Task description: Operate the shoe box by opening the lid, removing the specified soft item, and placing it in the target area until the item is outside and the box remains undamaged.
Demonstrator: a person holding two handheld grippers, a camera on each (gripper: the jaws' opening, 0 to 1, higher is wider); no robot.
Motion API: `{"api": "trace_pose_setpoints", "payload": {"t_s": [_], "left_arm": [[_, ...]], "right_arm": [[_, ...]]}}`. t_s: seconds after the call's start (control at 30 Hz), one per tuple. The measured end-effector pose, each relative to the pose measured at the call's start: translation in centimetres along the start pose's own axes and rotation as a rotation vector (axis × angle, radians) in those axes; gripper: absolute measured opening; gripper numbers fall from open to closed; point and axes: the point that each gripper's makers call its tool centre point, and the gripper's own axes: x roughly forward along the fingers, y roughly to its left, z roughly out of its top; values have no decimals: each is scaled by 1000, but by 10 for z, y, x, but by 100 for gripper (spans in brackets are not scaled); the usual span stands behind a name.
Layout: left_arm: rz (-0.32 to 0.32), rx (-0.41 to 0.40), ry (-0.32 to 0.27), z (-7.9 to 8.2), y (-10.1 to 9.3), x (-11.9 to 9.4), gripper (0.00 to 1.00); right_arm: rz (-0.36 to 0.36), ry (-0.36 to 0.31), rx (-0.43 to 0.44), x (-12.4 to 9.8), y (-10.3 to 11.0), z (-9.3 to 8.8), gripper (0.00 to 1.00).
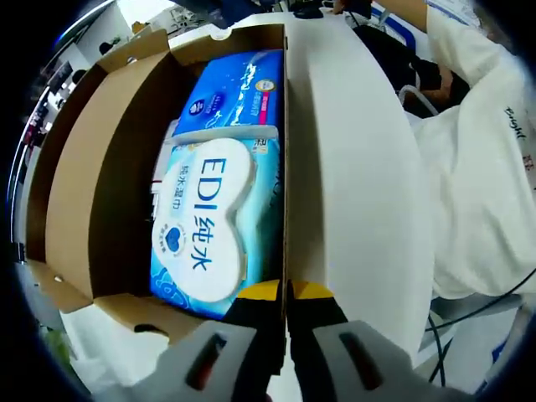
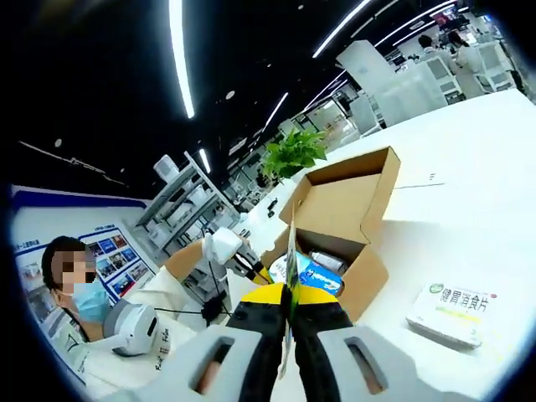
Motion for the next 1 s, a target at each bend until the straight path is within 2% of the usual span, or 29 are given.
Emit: {"api": "trace_pose_setpoints", "payload": {"t_s": [0.13, 0.23, 0.37, 0.53, 0.67, 0.77, 0.9, 1.0], "left_arm": [[1, 4, -4, -1, -1, 0, 1], [-2, 0, -2, -2, 2, -1, 1], [-2, 0, -2, -3, 1, -1, 1], [-4, -2, -1, -4, 5, -2, 1], [-3, 0, -2, -5, 5, -2, 1], [-5, -2, -1, -5, 5, -3, 1], [-5, -4, -1, -6, 5, -3, 1], [-3, -1, -3, -6, 5, -4, 1]], "right_arm": [[-10, 16, -33, -21, -4, -8, 0], [9, 66, -75, -41, -10, -19, 0], [31, 75, -73, -52, -13, -28, 0], [12, 104, -70, -67, -23, -34, 0], [-9, 140, -36, -76, -34, -44, 0], [10, 175, -9, -76, -37, -57, 0], [0, 233, 17, -78, -48, -70, 0], [-35, 271, 30, -77, -55, -78, 0]]}}
